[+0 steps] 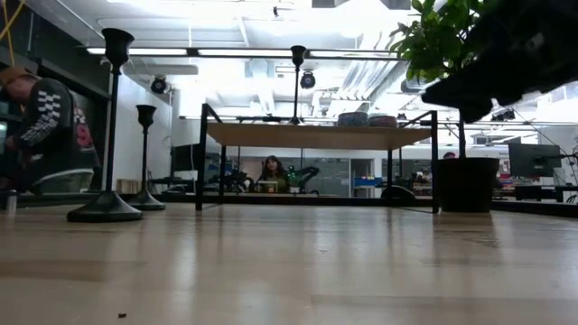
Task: Pick & Place candle stick holders
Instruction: Put the black candle holder on the shelf
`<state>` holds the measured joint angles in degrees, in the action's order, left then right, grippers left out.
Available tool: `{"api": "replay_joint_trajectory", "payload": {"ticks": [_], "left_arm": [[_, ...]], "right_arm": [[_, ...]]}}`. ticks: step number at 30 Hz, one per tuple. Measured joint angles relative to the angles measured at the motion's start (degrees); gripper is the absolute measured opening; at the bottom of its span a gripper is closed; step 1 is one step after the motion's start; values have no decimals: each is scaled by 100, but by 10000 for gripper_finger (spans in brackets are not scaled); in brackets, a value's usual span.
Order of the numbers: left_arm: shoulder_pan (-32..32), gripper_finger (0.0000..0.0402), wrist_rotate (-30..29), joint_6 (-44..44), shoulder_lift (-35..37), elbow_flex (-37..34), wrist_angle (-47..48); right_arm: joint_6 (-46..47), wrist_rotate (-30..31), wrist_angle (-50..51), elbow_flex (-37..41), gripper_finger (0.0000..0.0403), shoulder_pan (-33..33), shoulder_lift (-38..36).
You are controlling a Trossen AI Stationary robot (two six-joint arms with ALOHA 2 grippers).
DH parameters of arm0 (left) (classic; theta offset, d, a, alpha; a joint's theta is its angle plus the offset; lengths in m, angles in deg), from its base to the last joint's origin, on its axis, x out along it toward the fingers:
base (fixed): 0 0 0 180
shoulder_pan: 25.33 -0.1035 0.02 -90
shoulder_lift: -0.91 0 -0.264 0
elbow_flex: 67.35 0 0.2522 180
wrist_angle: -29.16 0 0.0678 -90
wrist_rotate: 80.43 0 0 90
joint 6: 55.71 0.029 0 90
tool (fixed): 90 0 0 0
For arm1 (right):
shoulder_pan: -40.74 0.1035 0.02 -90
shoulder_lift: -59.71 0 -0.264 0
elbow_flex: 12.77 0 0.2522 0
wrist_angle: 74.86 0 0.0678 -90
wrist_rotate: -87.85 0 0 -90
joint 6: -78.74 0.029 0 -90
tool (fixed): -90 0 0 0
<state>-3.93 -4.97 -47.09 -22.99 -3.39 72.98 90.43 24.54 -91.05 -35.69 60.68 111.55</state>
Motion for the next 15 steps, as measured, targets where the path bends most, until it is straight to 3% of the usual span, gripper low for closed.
{"api": "replay_joint_trajectory", "payload": {"ticks": [15], "left_arm": [[-1,26,-517,2,-2,-2,10]], "right_arm": [[-665,-321,20,861,26,-377,-2010]]}}
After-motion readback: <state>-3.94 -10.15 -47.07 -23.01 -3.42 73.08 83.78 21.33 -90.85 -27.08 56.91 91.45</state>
